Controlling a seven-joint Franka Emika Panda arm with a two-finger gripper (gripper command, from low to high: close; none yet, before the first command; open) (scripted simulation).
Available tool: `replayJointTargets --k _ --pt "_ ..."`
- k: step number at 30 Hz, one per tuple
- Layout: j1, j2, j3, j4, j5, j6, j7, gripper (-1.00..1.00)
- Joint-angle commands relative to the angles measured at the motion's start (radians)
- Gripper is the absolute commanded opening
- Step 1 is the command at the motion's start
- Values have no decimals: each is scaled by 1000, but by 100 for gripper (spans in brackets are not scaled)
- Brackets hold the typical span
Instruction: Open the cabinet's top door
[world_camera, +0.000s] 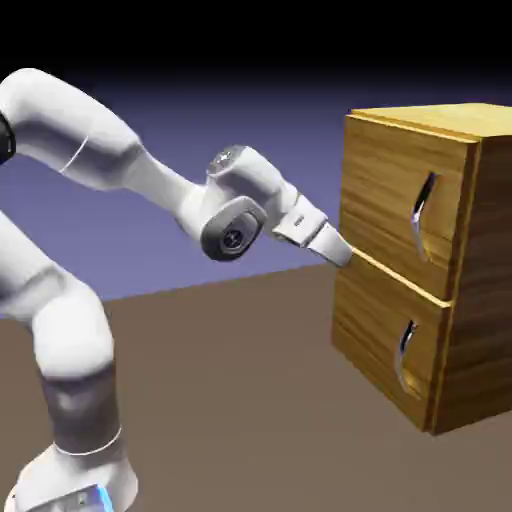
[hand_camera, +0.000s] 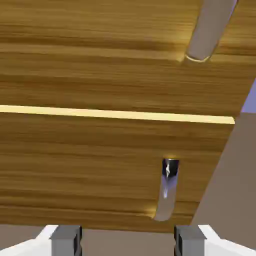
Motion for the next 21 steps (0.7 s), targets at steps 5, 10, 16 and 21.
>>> replayJointTargets --k 5,10,16,21 --pt "-144 147 144 30 -218 -36 -116 0" --pt "-288 293 288 61 -435 -71 -233 0" --pt "-461 469 461 97 -696 -114 -372 0" --pt "-605 615 605 128 -914 -150 -488 0"
